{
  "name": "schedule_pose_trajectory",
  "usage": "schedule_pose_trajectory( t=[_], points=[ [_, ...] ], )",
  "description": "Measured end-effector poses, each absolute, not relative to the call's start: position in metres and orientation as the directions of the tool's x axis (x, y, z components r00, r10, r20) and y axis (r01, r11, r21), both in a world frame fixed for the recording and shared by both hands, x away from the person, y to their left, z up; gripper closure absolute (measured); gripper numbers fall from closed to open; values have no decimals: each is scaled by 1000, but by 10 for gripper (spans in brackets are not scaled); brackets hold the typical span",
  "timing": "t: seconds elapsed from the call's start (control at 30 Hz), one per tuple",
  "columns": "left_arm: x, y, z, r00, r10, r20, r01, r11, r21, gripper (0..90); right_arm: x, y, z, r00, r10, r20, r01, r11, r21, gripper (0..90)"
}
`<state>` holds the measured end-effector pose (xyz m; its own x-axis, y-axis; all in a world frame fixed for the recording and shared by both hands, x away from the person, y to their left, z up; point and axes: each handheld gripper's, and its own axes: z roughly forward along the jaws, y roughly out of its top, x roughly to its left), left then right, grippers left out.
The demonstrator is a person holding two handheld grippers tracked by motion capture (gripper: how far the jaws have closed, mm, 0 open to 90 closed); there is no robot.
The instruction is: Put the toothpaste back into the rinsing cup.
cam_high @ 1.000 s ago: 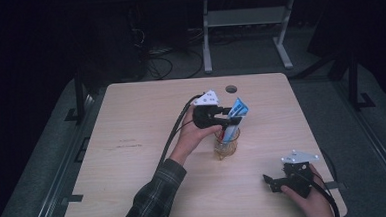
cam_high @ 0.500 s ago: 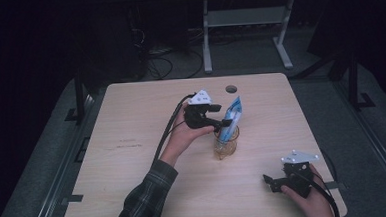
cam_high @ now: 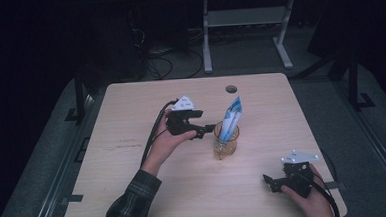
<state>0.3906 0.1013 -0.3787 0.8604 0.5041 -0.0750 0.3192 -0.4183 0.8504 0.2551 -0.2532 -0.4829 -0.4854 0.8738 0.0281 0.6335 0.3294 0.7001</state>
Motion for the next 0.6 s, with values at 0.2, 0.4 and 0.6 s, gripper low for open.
schedule_pose_trajectory(
  t=[0.2,0.4,0.6],
  points=[
    [377,127,-385,842,532,-87,352,-420,837,261,255,-253,-483,-485,874,28,634,330,700,7],
    [363,154,-392,816,571,-88,383,-421,822,261,255,-253,-483,-486,874,27,633,330,700,7],
    [346,182,-397,792,603,-92,403,-405,821,260,255,-253,-483,-486,873,29,634,329,700,7]
  ],
)
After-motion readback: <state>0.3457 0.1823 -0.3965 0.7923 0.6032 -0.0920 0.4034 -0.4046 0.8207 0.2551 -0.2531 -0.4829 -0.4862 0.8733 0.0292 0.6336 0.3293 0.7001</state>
